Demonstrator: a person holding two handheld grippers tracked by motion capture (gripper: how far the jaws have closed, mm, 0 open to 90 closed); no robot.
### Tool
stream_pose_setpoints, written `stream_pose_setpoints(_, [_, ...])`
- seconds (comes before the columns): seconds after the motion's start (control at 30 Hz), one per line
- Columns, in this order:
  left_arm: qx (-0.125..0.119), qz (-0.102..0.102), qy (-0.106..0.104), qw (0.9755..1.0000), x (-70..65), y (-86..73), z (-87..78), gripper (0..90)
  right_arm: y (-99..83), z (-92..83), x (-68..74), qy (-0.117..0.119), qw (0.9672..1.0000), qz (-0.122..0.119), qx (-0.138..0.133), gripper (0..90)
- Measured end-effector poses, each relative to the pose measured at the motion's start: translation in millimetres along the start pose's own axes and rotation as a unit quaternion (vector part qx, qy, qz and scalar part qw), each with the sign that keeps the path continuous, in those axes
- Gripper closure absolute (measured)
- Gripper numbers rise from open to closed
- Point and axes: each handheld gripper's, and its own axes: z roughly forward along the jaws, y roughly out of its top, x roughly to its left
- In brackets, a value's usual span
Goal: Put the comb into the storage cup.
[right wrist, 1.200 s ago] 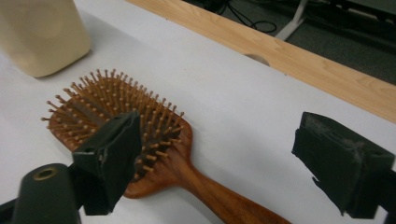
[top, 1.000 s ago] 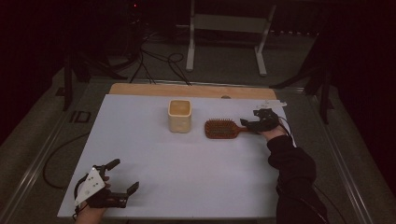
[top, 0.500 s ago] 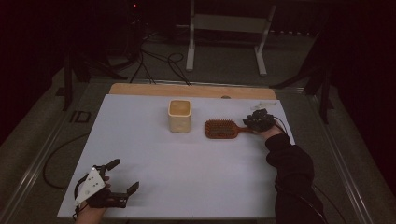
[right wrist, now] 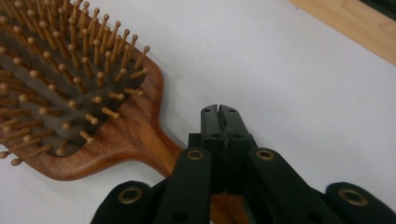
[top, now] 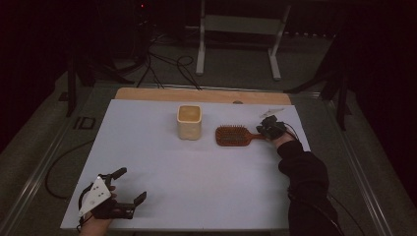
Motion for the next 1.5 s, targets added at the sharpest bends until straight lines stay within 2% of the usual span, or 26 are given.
stream_pose_setpoints(0.5, [-0.001,0.001,0.0,1.0,-0.3,0.3,-0.1,0.0,-5.3,2.0,7.1,0.002,0.9998,-0.015,0.016,90.0])
stream_pose_setpoints(1.0, [0.0,0.003,0.002,1.0,-0.7,0.8,-0.7,0.0,-20.1,-11.9,18.1,0.011,0.9998,-0.014,0.009,90.0])
stream_pose_setpoints(1.5, [0.001,0.004,0.003,1.0,-0.8,1.1,-1.0,0.0,-27.1,-23.2,31.5,0.023,0.9993,-0.025,0.016,90.0])
